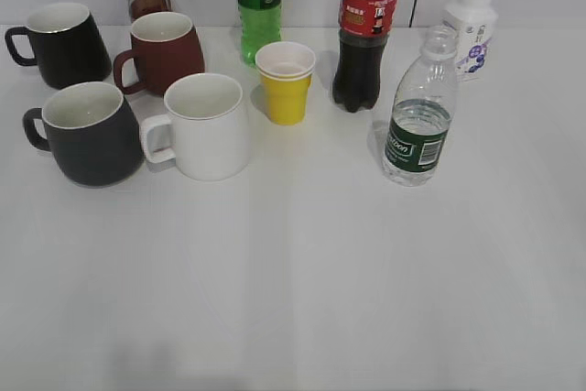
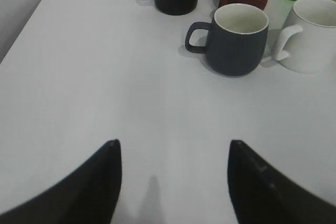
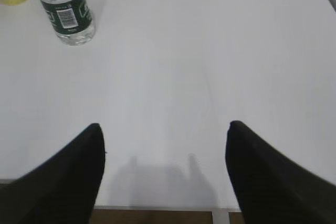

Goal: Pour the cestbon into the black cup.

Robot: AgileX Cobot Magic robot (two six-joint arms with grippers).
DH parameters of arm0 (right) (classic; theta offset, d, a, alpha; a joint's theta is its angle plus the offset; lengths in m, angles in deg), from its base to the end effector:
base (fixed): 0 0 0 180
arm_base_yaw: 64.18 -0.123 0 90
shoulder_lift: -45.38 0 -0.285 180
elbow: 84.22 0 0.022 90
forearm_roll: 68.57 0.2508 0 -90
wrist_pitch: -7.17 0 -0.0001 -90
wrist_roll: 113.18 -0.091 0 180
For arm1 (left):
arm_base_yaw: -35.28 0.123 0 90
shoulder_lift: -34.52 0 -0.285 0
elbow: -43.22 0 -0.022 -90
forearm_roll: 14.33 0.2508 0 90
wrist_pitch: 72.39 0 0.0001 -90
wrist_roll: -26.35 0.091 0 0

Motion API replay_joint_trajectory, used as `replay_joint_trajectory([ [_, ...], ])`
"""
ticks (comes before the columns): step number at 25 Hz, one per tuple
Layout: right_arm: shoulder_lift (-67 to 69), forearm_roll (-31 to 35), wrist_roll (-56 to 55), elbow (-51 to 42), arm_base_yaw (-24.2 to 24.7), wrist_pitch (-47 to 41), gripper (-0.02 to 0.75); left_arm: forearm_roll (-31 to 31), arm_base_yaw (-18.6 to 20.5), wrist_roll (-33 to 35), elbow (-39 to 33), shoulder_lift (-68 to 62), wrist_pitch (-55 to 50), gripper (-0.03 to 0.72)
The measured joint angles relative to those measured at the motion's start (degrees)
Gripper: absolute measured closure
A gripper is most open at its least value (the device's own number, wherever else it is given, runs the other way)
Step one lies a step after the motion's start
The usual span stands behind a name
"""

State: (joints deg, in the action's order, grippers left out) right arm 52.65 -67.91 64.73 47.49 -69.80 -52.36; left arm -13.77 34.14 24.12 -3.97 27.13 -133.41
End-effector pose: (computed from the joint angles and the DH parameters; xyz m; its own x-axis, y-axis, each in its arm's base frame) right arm -0.0060 0.0003 0.2804 -0.4261 0.0006 -0.9047 -0.0889 0.9951 0.0425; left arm -0.0090 0.0010 0.2835 -0.4321 -0.0256 -0.9014 -0.0026 0.9996 -0.0271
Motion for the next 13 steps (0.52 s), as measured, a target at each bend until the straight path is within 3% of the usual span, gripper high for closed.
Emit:
replay_joint_trajectory([
  [13, 0.00, 0.67, -0.06, 0.00, 0.00, 0.00, 0.198, 0.00, 0.00, 0.00, 0.00, 0.00, 0.00, 0.221],
])
